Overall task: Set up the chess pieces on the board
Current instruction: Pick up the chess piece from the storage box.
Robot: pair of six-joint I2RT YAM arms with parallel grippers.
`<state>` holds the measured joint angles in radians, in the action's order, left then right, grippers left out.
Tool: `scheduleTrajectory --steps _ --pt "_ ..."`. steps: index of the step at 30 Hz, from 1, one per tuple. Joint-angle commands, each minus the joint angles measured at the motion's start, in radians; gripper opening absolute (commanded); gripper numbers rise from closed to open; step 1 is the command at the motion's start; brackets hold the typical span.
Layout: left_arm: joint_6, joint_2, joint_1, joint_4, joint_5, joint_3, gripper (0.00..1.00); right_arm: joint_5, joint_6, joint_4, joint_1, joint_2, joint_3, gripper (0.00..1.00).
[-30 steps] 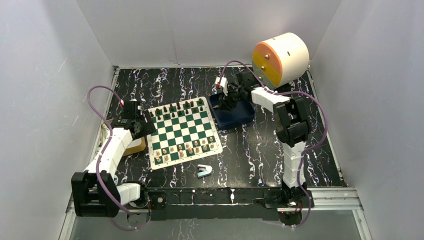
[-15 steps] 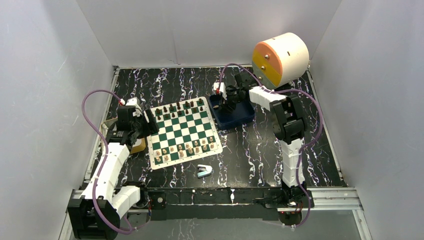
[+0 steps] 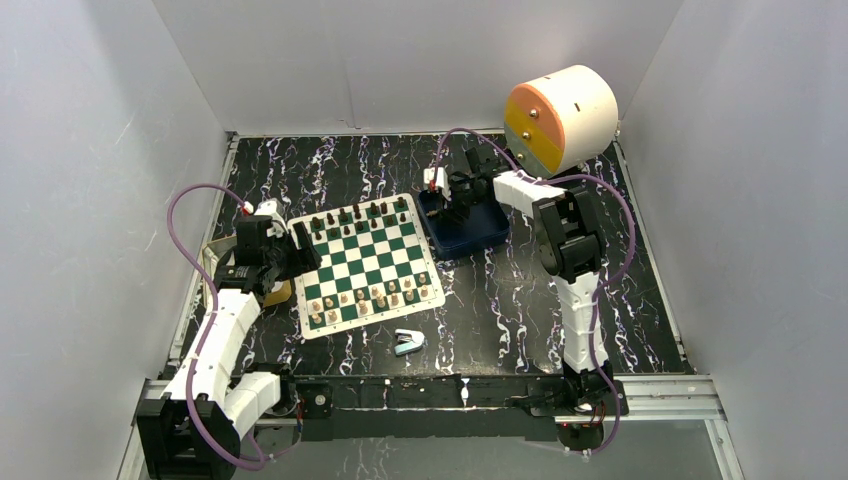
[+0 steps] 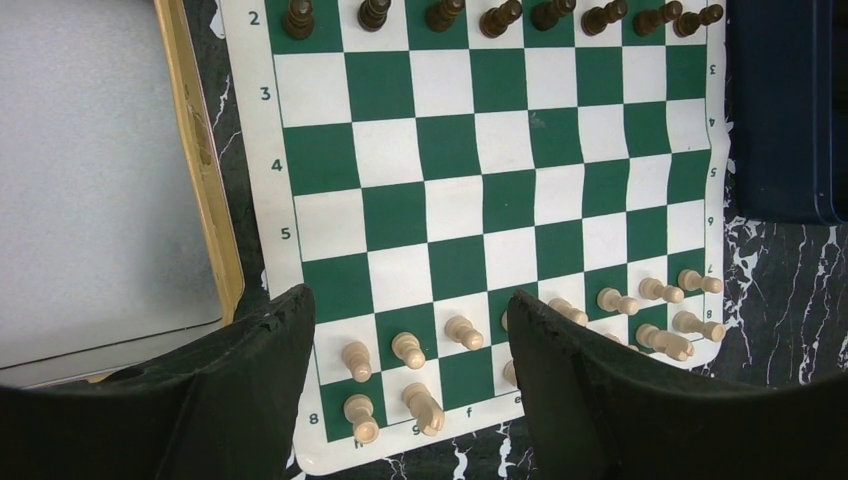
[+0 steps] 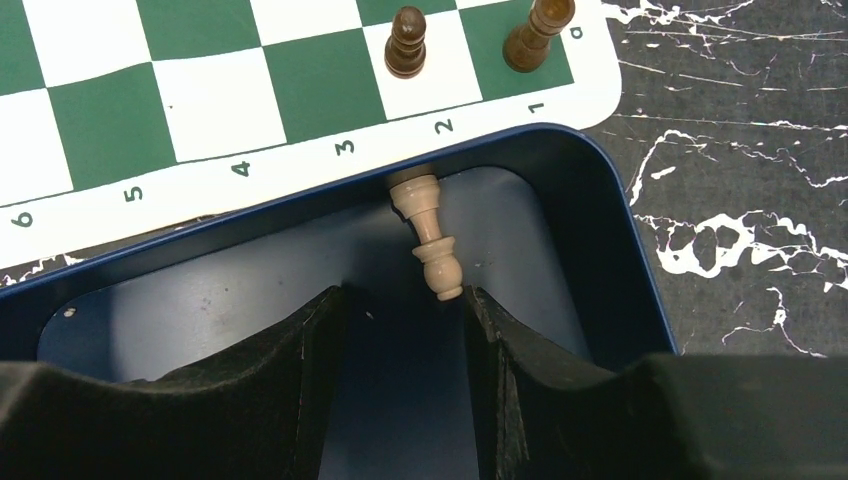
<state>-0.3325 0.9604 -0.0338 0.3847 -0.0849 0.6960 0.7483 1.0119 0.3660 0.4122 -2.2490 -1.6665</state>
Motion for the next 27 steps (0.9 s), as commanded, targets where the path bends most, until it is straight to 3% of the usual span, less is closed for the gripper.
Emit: scheduleTrajectory --steps 1,11,16,22,27 --pt "0.009 -0.013 0.003 -0.026 -0.024 -0.006 0.67 0.005 0.056 0.010 0.008 -0.022 -0.045 0.55" --pt "0.007 -0.022 0.003 -0.027 -0.027 -0.007 0.67 0.008 0.117 0.070 0.023 -0.061 -0.107 0.55" --pt "0.008 -0.017 0.004 -0.027 -0.023 -0.006 0.67 0.001 0.146 0.124 0.025 -0.069 -0.119 0.49" --pt "0.006 -0.014 0.004 -0.030 -0.028 -0.005 0.67 -0.019 0.142 0.137 0.026 -0.029 -0.097 0.34" --pt "0.003 -0.016 0.004 -0.034 -0.036 -0.006 0.66 -0.039 0.064 0.089 0.026 0.045 -0.051 0.13"
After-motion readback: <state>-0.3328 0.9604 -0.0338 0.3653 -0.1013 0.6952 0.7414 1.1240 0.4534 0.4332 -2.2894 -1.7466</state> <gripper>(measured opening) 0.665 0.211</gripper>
